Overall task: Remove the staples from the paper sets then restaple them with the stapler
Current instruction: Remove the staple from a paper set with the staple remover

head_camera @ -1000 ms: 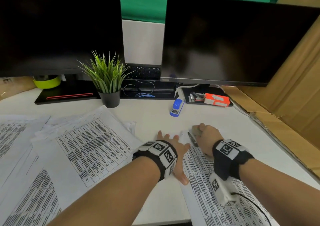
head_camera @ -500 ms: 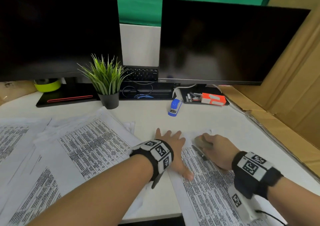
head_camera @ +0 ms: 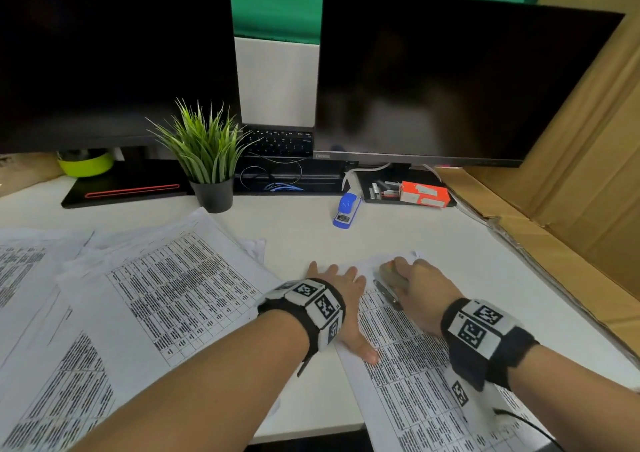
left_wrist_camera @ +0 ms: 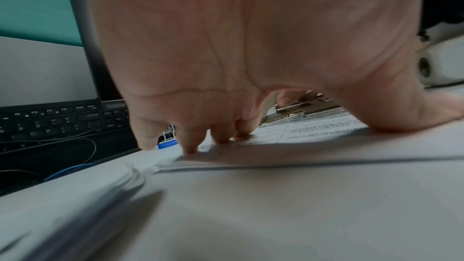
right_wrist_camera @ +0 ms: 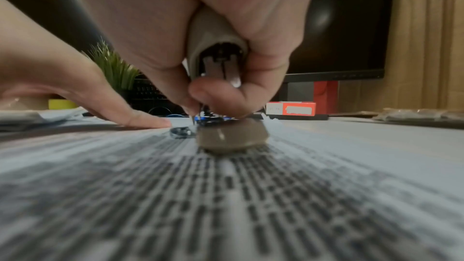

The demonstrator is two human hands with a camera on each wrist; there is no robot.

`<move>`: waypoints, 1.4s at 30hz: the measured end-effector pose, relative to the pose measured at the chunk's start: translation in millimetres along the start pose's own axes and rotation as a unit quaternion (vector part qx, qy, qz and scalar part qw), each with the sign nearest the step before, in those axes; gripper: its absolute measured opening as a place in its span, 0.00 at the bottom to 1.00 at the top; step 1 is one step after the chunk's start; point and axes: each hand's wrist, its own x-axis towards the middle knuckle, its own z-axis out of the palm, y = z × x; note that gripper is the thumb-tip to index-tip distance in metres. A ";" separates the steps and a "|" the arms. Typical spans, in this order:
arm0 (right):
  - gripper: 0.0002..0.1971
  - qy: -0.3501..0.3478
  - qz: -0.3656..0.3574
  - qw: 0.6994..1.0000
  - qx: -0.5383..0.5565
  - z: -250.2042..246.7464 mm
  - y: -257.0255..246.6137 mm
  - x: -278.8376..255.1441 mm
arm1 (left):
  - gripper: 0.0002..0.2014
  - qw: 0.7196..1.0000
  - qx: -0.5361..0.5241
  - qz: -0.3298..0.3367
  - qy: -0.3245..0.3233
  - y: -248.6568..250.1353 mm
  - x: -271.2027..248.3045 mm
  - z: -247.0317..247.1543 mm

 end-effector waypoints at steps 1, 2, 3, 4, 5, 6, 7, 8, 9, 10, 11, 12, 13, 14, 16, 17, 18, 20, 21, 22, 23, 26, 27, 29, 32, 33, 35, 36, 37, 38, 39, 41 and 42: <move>0.16 0.000 -0.011 1.000 -0.005 -1.4 0.3 1.4 | 0.63 1.000 0.001 0.001 0.001 -0.5 0.9 0.6; 0.16 0.001 -0.018 1.000 -0.008 -2.7 -0.3 2.8 | 0.63 1.000 0.002 0.002 0.002 -0.9 1.9 1.6; 0.16 0.000 -0.020 1.000 -0.011 -3.4 -1.1 4.3 | 0.63 1.000 0.003 0.003 0.001 -1.1 2.7 2.4; 0.17 0.000 -0.016 1.000 -0.016 -4.2 -2.9 6.0 | 0.63 1.000 0.006 0.003 0.001 -1.2 3.6 2.7; 0.18 0.000 -0.009 1.000 -0.019 -3.7 -5.4 8.2 | 0.63 1.000 0.009 0.004 0.001 -1.2 4.5 3.3; 0.18 -0.001 0.001 1.000 -0.015 -3.2 -9.0 11.4 | 0.63 1.000 0.012 0.003 0.002 -1.2 4.7 3.8; 0.18 0.002 0.012 1.000 -0.004 -3.2 -13.5 15.3 | 0.63 1.000 0.015 0.003 0.005 -1.0 5.0 4.1; 0.17 0.002 0.024 1.000 0.007 -3.5 -18.1 19.9 | 0.63 1.000 0.016 0.002 0.007 -0.9 5.2 4.3; 0.16 0.003 0.033 0.999 0.018 -4.6 -22.0 24.3 | 0.63 1.000 0.017 0.002 0.008 -0.6 5.1 4.3; 0.15 0.003 0.041 0.999 0.027 -6.1 -24.4 28.2 | 0.63 1.000 0.016 0.000 0.008 -0.3 4.8 4.3; 0.15 0.004 0.043 0.999 0.031 -7.8 -25.4 31.1 | 0.63 1.000 0.014 -0.003 0.008 -0.3 4.9 4.2; 0.15 0.006 0.044 0.999 0.031 -9.5 -24.8 31.9 | 0.63 1.000 0.012 -0.005 0.007 -0.1 5.2 4.1; 0.14 0.007 0.045 0.998 0.032 -9.6 -22.0 30.7 | 0.63 1.000 0.010 -0.005 0.006 -0.2 5.7 4.5; 0.14 0.009 0.047 0.998 0.035 -9.5 -18.3 28.5 | 0.64 1.000 0.010 -0.005 0.006 -0.7 6.4 4.5; 0.12 0.004 0.048 0.999 0.023 -8.4 -9.9 20.5 | 0.64 1.000 0.010 -0.006 0.009 -1.4 8.2 5.1; 0.11 -0.003 0.046 0.999 0.011 -7.3 -6.3 16.4 | 0.64 1.000 0.008 -0.005 0.011 -1.6 9.2 5.1; 0.10 -0.011 0.049 0.999 -0.001 -5.9 -4.9 12.7 | 0.64 1.000 0.007 -0.004 0.012 -1.7 10.1 5.2; 0.11 -0.013 0.052 0.998 -0.012 -3.4 -6.2 8.0 | 0.64 1.000 0.007 -0.005 0.011 -1.1 10.0 5.3; 0.12 -0.008 0.056 0.998 -0.013 -1.2 -8.2 7.9 | 0.64 1.000 0.006 -0.005 0.010 -0.9 9.8 5.2; 0.13 -0.005 0.068 0.998 -0.010 0.3 -11.2 9.0 | 0.64 1.000 0.004 -0.003 0.009 -0.8 9.6 5.2; 0.14 -0.002 0.083 0.997 -0.003 2.5 -13.7 11.9 | 0.64 1.000 0.003 -0.002 0.009 -1.3 9.5 5.2; 0.16 -0.003 0.117 0.993 0.006 8.0 -20.4 25.5 | 0.63 1.000 -0.002 -0.003 0.015 -2.8 8.8 5.6; 0.17 -0.011 0.121 0.993 -0.005 9.8 -22.0 30.1 | 0.63 1.000 -0.003 -0.004 0.017 -2.7 8.5 6.1; 0.18 -0.018 0.122 0.992 -0.029 11.9 -24.5 37.8 | 0.63 1.000 -0.002 -0.006 0.022 -2.0 8.4 6.7; 0.19 -0.024 0.130 0.991 -0.037 12.9 -27.7 44.6 | 0.62 1.000 0.001 -0.010 0.024 -0.4 8.5 6.9; 0.20 -0.025 0.141 0.989 -0.026 13.2 -28.0 46.1 | 0.62 1.000 0.004 -0.013 0.023 0.2 9.0 6.6; 0.22 -0.018 0.158 0.987 -0.011 12.2 -29.9 47.2 | 0.63 1.000 0.009 -0.019 0.017 0.9 9.2 6.2; 0.22 -0.016 0.157 0.987 -0.009 10.2 -31.8 45.8 | 0.63 1.000 0.006 -0.020 0.016 1.1 9.1 6.5; 0.21 -0.010 0.153 0.988 -0.007 8.6 -33.4 46.0 | 0.63 1.000 0.004 -0.022 0.017 0.8 8.6 5.9; 0.20 -0.008 0.147 0.989 -0.006 6.5 -35.5 45.6 | 0.63 0.999 0.002 -0.024 0.020 0.5 8.5 5.8; 0.19 -0.005 0.141 0.990 -0.001 6.0 -36.1 46.4 | 0.63 0.999 -0.001 -0.026 0.023 0.2 8.6 5.9; 0.19 0.002 0.134 0.991 -0.004 5.0 -37.0 50.4 | 0.63 0.999 0.000 -0.028 0.027 0.9 10.4 7.2; 0.20 -0.001 0.128 0.992 -0.015 2.8 -38.7 53.7 | 0.63 0.999 0.002 -0.030 0.028 0.9 10.9 8.5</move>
